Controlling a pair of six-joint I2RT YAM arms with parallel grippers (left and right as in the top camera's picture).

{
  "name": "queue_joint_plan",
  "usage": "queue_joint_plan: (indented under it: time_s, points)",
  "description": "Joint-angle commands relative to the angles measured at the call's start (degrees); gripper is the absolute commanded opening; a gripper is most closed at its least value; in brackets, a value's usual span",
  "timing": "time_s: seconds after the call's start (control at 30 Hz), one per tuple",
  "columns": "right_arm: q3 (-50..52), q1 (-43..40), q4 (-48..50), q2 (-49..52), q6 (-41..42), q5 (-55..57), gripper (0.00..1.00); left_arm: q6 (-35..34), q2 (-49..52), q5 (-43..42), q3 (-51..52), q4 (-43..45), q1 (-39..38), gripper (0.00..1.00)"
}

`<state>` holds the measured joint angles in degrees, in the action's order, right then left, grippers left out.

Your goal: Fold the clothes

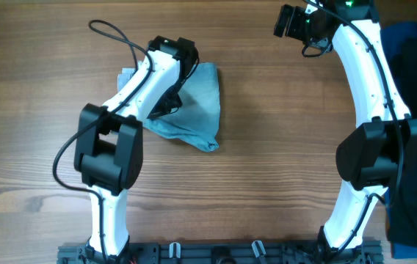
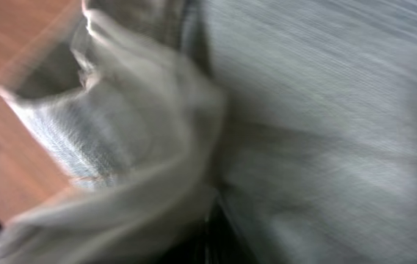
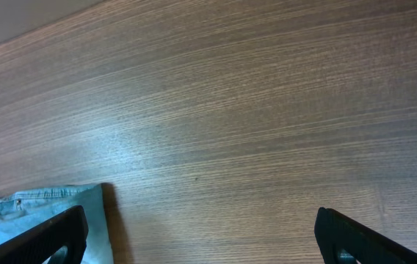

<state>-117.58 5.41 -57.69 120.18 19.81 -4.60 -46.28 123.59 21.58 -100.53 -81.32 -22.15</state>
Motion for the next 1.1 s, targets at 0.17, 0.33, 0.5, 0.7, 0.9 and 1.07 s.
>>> queue_joint_plan:
  time_s: [0.17, 0.33, 0.5, 0.7, 0.9, 1.07]
  points:
    - [-0.04, -0.09, 0.24, -0.02, -0.31, 0.98, 1.0, -3.85, -4.2, 3.76, 0.17, -4.17, 1.29, 0.04]
    - [-0.04, -0.09, 0.24, -0.02, -0.31, 1.01, 1.0, 1.42, -11.56, 1.77, -4.81, 0.63, 4.76, 0.29]
    - [-0.04, -0.09, 0.24, -0.02, -0.31, 0.98, 1.0, 15.98, -16.22, -11.17, -5.18, 7.41, 14.1, 0.96]
    - [-0.04, -0.09, 0.24, -0.02, -0.31, 0.98, 1.0, 31.58, -9.77, -31.8, -5.16, 14.23, 23.69, 0.7]
    - [-0.04, -0.09, 0.24, -0.02, -0.31, 0.98, 1.0, 34.18, -4.35, -31.58, -5.11, 16.22, 25.38, 0.49]
    - [-0.04, -0.09, 0.24, -0.02, -0.31, 1.01, 1.0, 34.56, 0.0, -27.67, -5.11, 18.29, 25.66, 0.46]
